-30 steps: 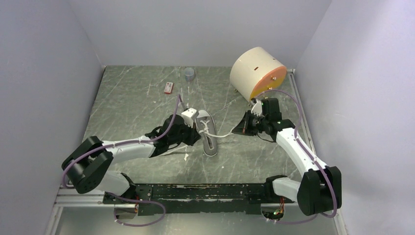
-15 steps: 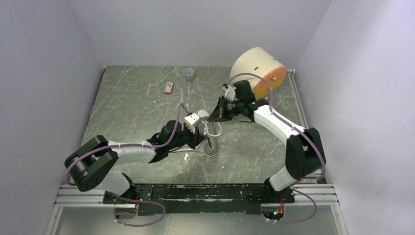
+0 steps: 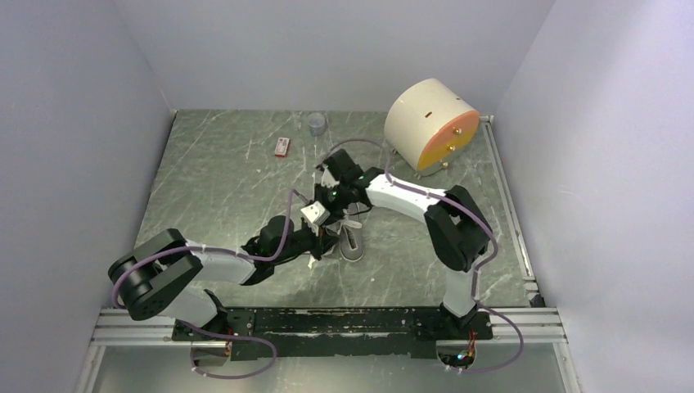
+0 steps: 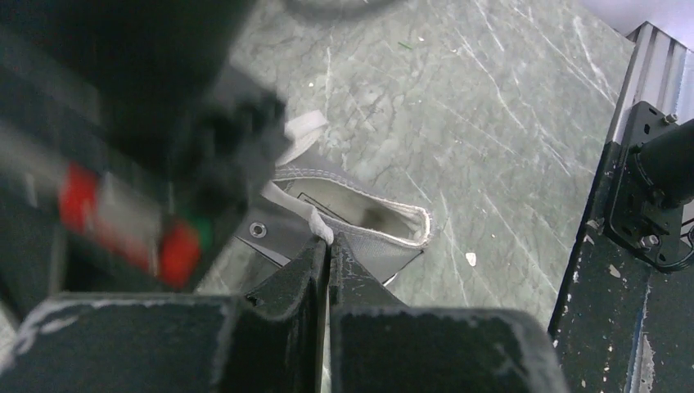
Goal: Tie the shoes
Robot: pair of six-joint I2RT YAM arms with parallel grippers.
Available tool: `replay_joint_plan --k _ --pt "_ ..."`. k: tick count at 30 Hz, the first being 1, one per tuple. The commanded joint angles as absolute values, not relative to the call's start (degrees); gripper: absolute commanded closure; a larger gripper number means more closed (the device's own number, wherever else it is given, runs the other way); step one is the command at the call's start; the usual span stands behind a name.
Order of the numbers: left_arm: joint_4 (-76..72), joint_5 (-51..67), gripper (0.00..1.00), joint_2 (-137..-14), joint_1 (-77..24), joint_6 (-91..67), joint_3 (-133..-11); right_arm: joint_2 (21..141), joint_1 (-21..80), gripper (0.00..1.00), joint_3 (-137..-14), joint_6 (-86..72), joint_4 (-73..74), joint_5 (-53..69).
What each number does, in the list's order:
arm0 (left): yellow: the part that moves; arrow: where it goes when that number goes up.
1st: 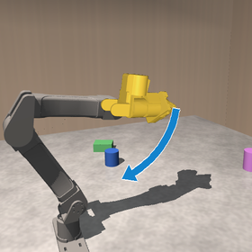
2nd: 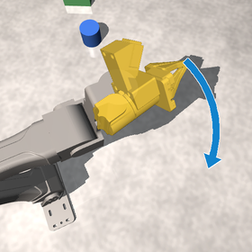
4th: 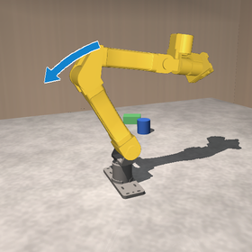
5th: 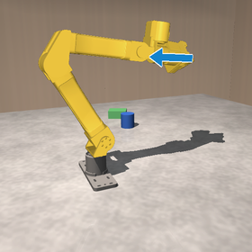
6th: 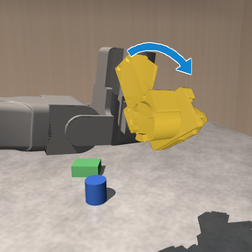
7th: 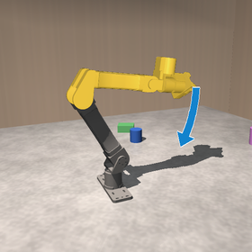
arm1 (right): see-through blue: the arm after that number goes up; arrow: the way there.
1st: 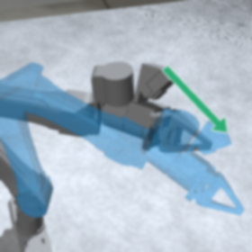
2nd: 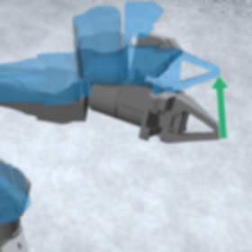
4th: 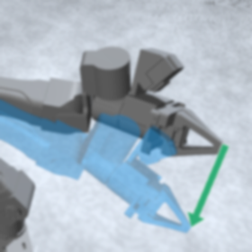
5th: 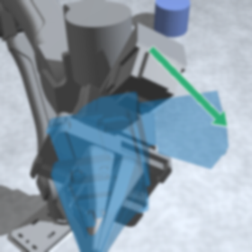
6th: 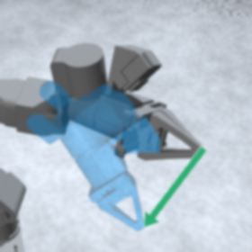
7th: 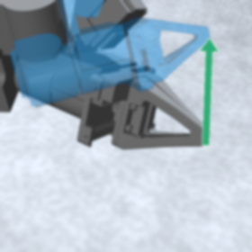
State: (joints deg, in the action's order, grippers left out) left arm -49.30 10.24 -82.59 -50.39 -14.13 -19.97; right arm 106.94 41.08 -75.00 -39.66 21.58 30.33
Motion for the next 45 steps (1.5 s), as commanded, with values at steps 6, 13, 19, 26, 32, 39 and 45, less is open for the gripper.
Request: replay_joint_plan --k 6,13,19,26,32,39,45 --pt "-54.4 15.1 0.95 -81.5 -50.9 -10.5 -18.5 111.6 47.4 1.00 -78.1 -34.0 34.7 30.3" --pt "-57.1 14.9 0.95 -81.6 -51.1 -12.3 -16.7 111.4 45.3 0.83 -80.2 -32.1 35.8 32.7" --pt "-51.0 13.9 0.95 -82.8 -51.0 -16.0 -20.7 105.9 36.1 0.44 -83.4 -26.9 40.4 34.7" --pt "-39.4 18.5 0.95 -85.4 -49.9 -18.7 -28.8 92.4 30.1 0.31 -73.5 -14.8 42.1 28.7" --pt "-29.4 26.4 0.95 -90.9 -45.9 -20.9 -37.8 69.5 32.4 0.33 -47.9 -23.0 19.2 25.4" --pt "-20.6 33.4 0.95 -97.1 -41.4 -18.7 -45.6 56.1 40.5 0.41 -34.2 -28.9 5.6 8.2" --pt "-18.0 35.9 0.95 -99.6 -38.8 -18.1 -49.1 56.2 47.1 0.43 -30.4 -23.7 -2.7 10.3"
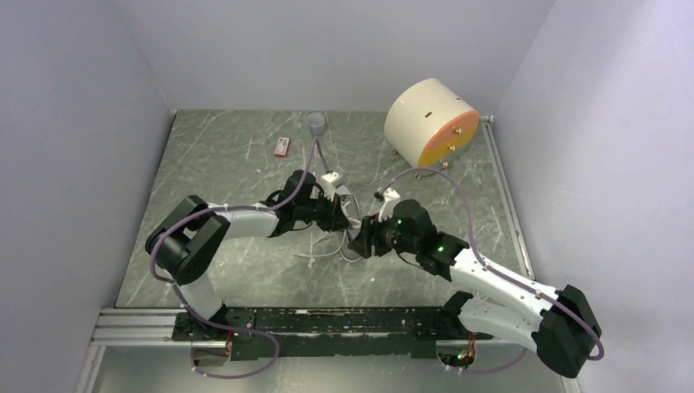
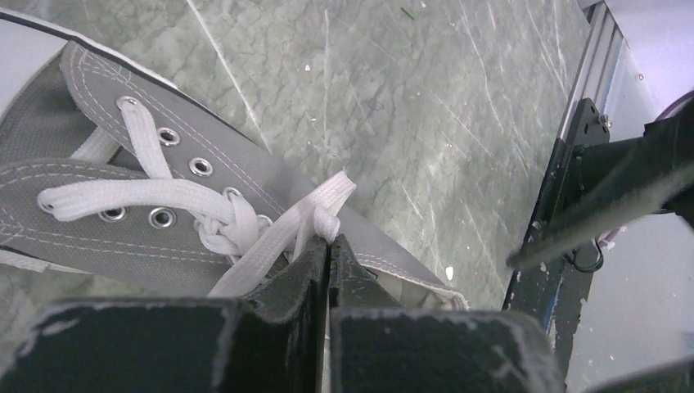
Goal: Tie the shoes
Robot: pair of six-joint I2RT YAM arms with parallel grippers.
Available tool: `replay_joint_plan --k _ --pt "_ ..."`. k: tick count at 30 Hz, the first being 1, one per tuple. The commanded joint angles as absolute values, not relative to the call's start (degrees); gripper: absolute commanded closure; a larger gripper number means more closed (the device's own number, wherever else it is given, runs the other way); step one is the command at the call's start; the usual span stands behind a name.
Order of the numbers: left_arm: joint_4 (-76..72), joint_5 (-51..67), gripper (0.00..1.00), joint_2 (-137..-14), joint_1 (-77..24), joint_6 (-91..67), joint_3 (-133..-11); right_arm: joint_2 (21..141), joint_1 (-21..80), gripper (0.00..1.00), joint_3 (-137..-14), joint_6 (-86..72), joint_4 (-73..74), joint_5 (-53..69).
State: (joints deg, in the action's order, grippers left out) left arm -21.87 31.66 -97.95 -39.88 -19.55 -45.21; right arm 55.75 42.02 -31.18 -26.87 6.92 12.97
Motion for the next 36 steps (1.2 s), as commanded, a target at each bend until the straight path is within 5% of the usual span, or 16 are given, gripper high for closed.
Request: replay_joint_plan --k 1,11,18,23,36 --pt "-16.6 36.0 0.95 -100.3 -38.7 -17.7 -50.2 56.6 48.8 0.43 -30.1 -21.5 -4.3 10.4" --pt "-6.1 37.9 0.95 -106.8 -38.1 -16.0 -58.2 66.9 58.3 0.50 -33.8 8.4 -10.1 18.0" --pt "-3.4 37.3 0.95 -106.6 -38.0 -15.0 -59.6 79.9 63.3 0.46 -47.8 33.0 -0.3 7.8" --pt "-3.6 37.2 0.95 -106.6 -38.0 -15.7 -59.6 88.4 65.4 0.52 -54.1 47.3 5.8 2.3" --pt "-1.5 37.1 0.95 -107.2 -37.9 -14.6 -60.6 101.4 68.8 0.44 -58.0 62.5 4.2 -15.7"
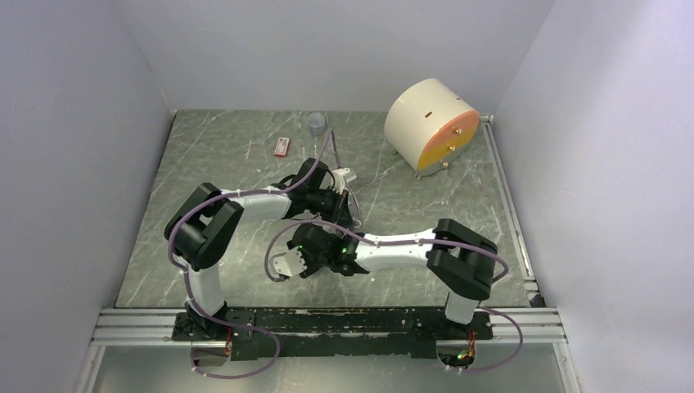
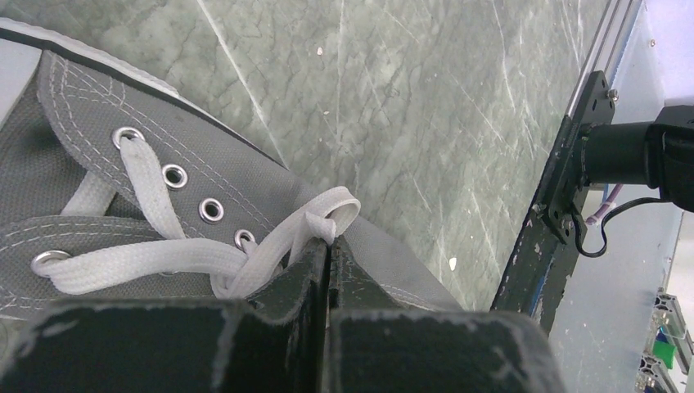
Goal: Tie the shoes
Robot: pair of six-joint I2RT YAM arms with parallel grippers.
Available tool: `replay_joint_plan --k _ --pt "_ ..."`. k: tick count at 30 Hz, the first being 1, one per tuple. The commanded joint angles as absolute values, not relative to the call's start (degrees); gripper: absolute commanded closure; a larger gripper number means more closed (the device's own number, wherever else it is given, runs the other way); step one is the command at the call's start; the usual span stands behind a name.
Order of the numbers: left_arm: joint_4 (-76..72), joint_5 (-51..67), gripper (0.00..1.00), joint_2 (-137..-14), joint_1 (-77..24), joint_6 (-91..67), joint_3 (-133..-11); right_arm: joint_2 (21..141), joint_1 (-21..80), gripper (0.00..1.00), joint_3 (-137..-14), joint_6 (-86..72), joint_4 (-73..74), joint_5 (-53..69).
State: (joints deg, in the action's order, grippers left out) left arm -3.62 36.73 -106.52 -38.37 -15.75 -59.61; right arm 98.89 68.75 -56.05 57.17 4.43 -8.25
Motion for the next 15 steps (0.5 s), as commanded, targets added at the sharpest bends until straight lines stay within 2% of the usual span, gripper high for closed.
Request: replay_joint_plan --k 1,15 --pt "-1.8 37.1 0.95 -107.2 -37.9 -14.8 -60.4 102.1 68.8 0.44 -57.9 63.1 3.7 -16.8" --pt "-2.4 37.7 0.95 -107.7 -37.8 -15.4 -60.4 112.7 66.2 0.42 -62.5 64.5 2.9 -20.8"
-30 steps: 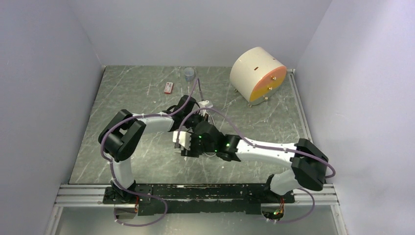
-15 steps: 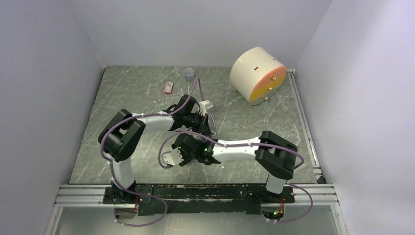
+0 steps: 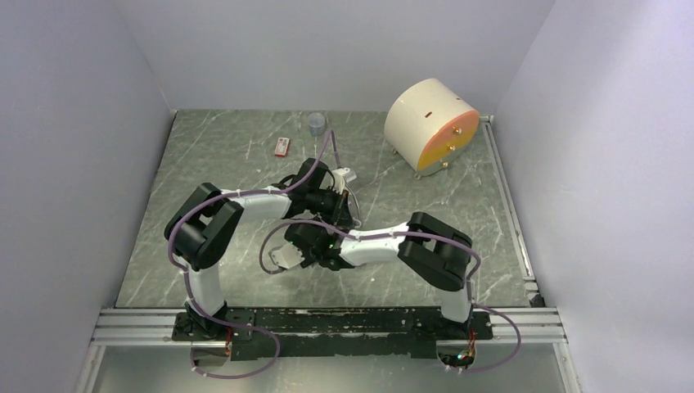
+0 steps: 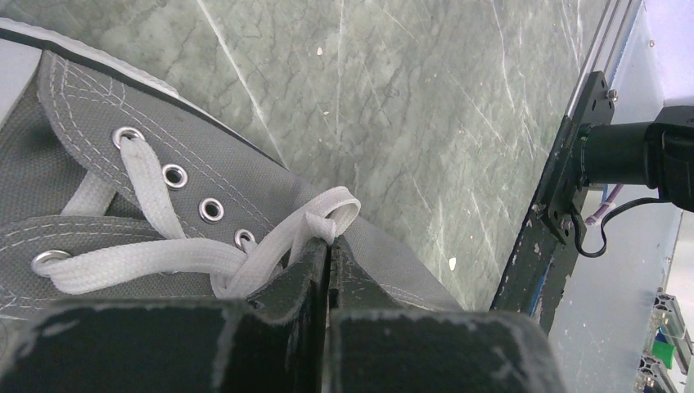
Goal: Tie the shoes
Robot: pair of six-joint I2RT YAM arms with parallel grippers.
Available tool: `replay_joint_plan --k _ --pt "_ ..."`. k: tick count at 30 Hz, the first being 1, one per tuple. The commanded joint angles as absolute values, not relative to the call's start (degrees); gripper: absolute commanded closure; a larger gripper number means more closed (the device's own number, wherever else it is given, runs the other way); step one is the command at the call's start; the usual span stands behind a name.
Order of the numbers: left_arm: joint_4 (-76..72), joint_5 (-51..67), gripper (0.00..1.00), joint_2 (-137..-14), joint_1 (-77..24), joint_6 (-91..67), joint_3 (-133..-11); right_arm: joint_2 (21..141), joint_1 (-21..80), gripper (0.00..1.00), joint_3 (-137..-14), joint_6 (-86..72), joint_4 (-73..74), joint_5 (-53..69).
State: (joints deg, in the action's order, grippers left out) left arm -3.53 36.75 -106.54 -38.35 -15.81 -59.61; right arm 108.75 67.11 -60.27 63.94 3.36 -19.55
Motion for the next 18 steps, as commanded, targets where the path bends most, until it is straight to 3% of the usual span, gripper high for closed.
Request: replay_joint_plan --k 1,4,5,6,18 --pt "-2.3 37.8 0.95 -107.7 -37.8 -15.3 -60.6 113.4 65.9 0.45 -63.7 63.7 4.1 -19.3" --pt "-1.3 37.8 0.95 -107.7 -37.7 -14.6 -61.3 114.6 65.5 0.68 -66.6 61.0 8.8 -15.0" --pt "-1.0 37.8 0.95 -107.7 -37.6 -14.4 -61.5 114.0 65.5 0.89 -66.7 60.3 9.9 -13.4" --pt "-0.9 37.9 0.95 -107.6 -37.4 -14.4 -61.7 112.7 65.7 0.99 -66.2 59.8 10.0 -11.6" --pt "-4.5 39.5 0.95 -104.7 -35.1 -17.2 -58.3 89.9 66.0 1.00 -54.1 41.9 7.8 4.2"
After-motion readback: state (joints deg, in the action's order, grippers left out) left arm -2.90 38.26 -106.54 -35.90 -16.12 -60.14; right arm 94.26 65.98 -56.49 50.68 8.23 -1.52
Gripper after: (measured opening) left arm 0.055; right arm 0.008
